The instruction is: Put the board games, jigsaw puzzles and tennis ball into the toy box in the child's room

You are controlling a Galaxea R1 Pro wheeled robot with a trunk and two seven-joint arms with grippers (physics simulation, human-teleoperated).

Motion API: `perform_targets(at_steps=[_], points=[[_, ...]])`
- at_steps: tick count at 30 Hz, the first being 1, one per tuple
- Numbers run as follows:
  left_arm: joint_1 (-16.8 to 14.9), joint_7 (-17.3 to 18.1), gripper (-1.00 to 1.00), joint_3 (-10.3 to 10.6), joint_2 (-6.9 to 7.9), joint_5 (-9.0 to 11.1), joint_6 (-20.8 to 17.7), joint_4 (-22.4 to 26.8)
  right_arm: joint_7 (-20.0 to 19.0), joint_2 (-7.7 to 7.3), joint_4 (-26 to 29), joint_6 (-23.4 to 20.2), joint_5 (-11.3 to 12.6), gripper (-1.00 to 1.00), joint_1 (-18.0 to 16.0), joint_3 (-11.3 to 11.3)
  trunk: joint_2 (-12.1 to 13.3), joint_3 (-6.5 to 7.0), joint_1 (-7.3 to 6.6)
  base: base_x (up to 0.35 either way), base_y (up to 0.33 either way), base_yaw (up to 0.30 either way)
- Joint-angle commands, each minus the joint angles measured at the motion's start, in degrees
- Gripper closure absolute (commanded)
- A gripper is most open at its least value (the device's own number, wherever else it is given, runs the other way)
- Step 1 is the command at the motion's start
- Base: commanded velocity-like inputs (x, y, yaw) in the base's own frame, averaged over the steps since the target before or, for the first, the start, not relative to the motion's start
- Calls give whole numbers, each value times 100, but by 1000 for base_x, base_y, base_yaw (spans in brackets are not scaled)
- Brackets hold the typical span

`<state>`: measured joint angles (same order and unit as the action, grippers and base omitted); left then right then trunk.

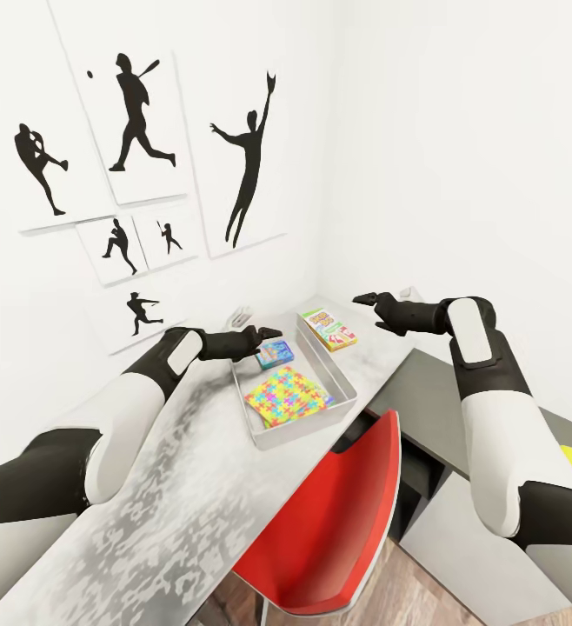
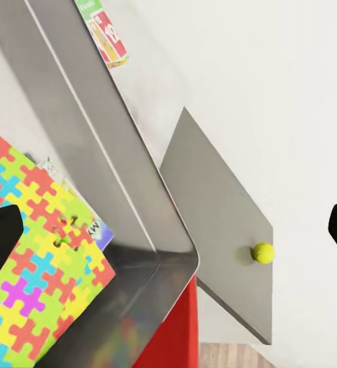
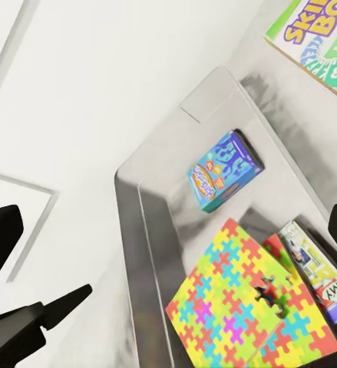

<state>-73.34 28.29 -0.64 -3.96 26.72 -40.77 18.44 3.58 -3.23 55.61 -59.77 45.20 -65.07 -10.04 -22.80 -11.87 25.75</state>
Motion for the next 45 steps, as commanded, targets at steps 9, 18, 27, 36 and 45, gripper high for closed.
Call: perform_targets(at_steps=[9,18,27,36,45], points=[[-5,1,-100,-6,1,17,-33,2,38,7,3,-23,41,-100,-6,-6,-12,-12,3,0,0,0],[-5,9,-100,2,15,17,-27,2,38,7,3,-23,41,-100,-6,-6,-12,-12,3,-57,38,0],[-5,8,-100,3,17,17,-27,2,38,7,3,-23,41,-100,-6,-1,-12,18,3,-5,4,-30],[1,-6,-100,13,22,17,0,-3,38,7,3,-23,41,-100,-6,-6,-12,94,3,0,0,-78],[45,-21,-100,20,65,2,28,-116,38,3,3,-23,41,-100,-6,-6,-12,114,3,0,0,-18]])
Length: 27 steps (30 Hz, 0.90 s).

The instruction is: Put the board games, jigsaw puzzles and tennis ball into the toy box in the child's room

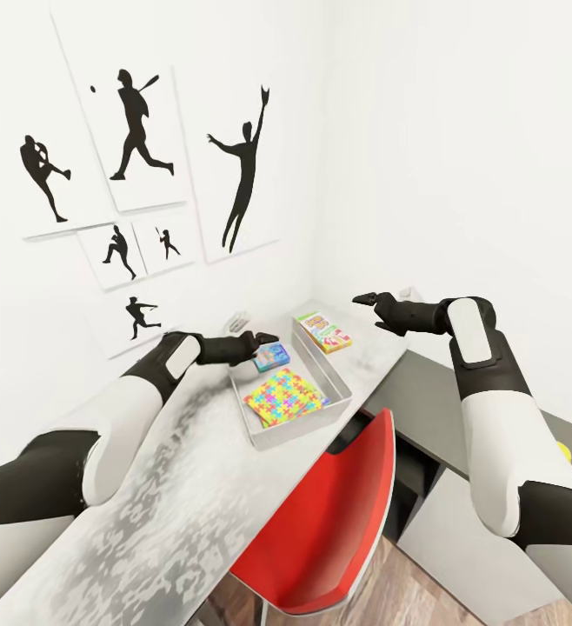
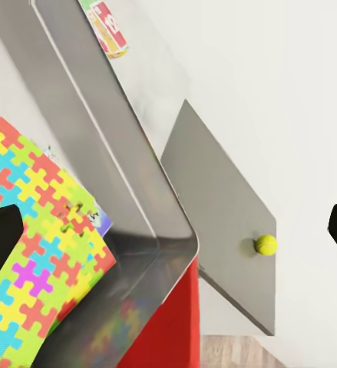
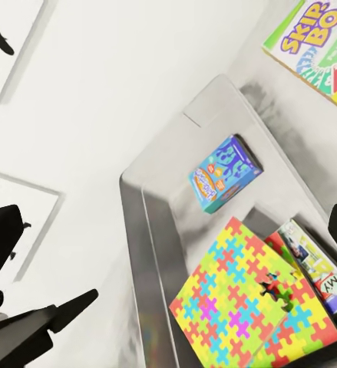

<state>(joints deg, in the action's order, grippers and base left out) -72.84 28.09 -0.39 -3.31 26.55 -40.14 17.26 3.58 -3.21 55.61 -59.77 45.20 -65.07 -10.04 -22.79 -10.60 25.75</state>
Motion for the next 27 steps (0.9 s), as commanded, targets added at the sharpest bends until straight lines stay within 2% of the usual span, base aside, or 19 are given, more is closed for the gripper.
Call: perform_targets(at_steps=[1,8,21,27], points=[[2,-6,-100,-5,4,22,-23,-35,38,2,3,-23,42,-100,-6,-6,-12,-12,4,0,0,-1],[24,6,-100,0,6,12,276,-237,38,-4,6,-23,47,-100,32,-6,-12,-12,4,0,0,0],[24,28,-100,-5,1,34,302,-178,38,4,3,-23,42,-100,55,-6,-12,-11,4,-31,20,-1],[24,23,-100,-5,-2,34,304,-171,38,5,3,-23,42,-100,56,-2,-12,22,4,-106,64,-144]])
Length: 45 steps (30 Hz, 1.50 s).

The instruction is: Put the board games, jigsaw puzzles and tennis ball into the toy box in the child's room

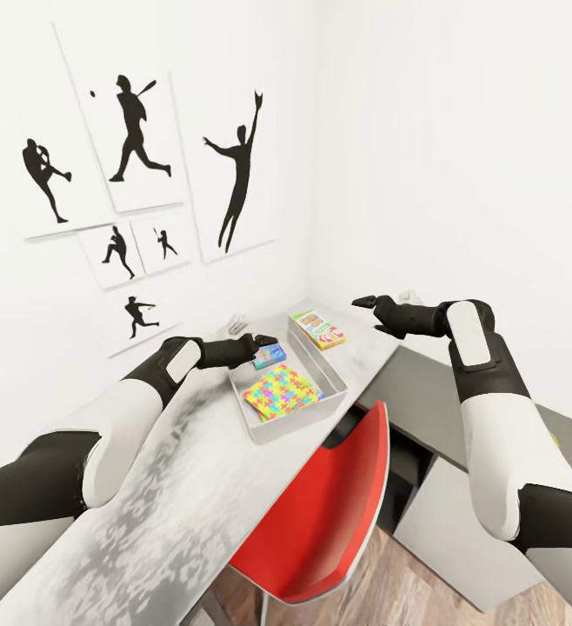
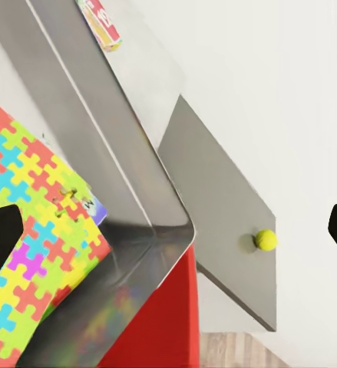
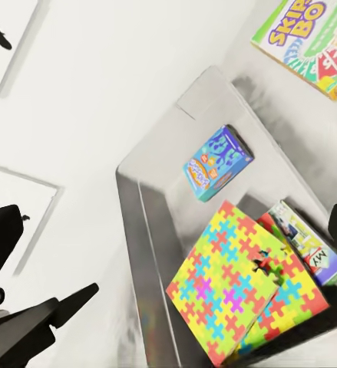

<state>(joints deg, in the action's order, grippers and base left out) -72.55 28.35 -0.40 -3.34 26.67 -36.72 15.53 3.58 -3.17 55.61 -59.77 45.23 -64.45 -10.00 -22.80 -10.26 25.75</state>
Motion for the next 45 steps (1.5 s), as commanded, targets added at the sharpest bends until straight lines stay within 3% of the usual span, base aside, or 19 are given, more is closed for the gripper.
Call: perform_targets(at_steps=[1,16,18,21,25,29,35,45], points=[[-5,-1,-100,-4,0,22,-38,3,38,1,3,-23,38,-100,-6,-6,-12,-5,4,-28,17,-177],[3,-142,-100,-4,10,-9,-37,-5,49,10,3,14,1,-100,2,67,-12,96,4,-4,2,-161],[4,-317,-100,-6,15,-15,-34,-5,69,15,3,20,-17,-100,2,88,-12,104,4,0,0,-66],[4,-869,-100,-9,48,-19,-28,-6,303,37,-16,38,-31,-100,-2,293,-12,109,4,0,0,-29],[4,-1808,-100,-9,107,-20,146,-10,1117,138,-30,56,-21,-100,-16,763,-12,111,4,0,0,-8],[11,-2405,-100,-5,220,-17,295,-13,1795,346,-35,48,-13,-100,-30,920,-12,111,4,0,0,-2],[24,-2824,-100,-4,450,-21,349,-14,2167,563,-100,57,-13,-100,-39,966,-12,111,4,0,0,0],[101,-3053,-100,4,644,-69,367,-21,2223,624,-281,253,-17,-100,-15,995,-12,111,4,0,0,0]])
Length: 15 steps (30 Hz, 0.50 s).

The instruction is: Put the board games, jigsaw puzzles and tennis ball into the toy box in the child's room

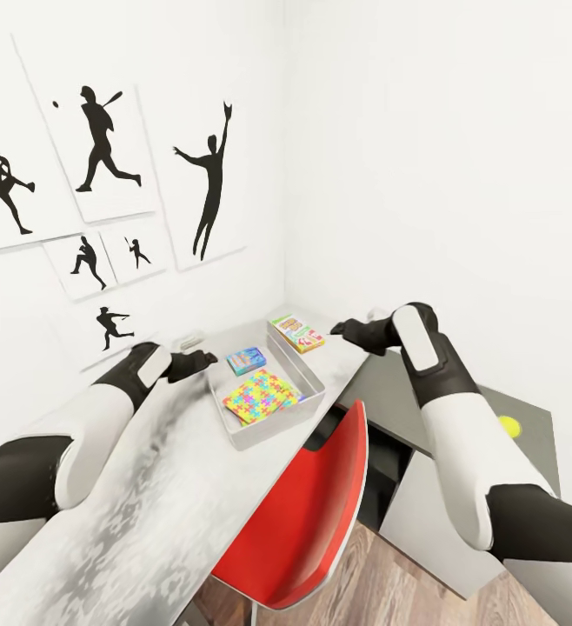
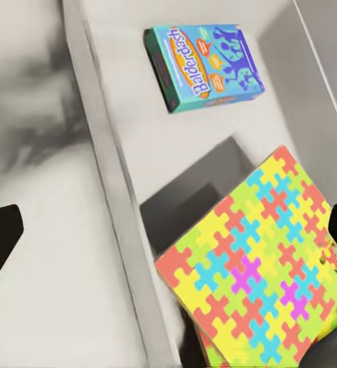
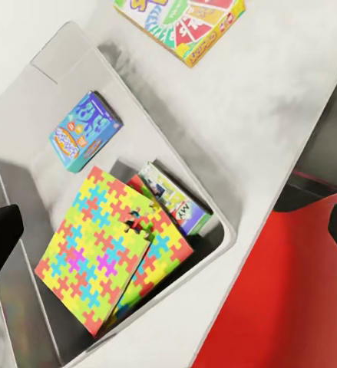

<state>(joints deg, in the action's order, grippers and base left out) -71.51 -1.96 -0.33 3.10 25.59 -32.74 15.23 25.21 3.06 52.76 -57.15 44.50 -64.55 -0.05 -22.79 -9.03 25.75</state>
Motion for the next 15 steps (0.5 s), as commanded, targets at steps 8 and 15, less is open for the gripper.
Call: perform_targets(at_steps=[8,15], points=[[245,-111,-100,6,9,-97,216,14,64,204,8,32,32,-100,2,13,-13,-12,4,0,0,0],[381,-111,-100,6,15,-123,328,17,69,262,15,38,30,-100,2,112,-13,-12,4,0,0,0]])
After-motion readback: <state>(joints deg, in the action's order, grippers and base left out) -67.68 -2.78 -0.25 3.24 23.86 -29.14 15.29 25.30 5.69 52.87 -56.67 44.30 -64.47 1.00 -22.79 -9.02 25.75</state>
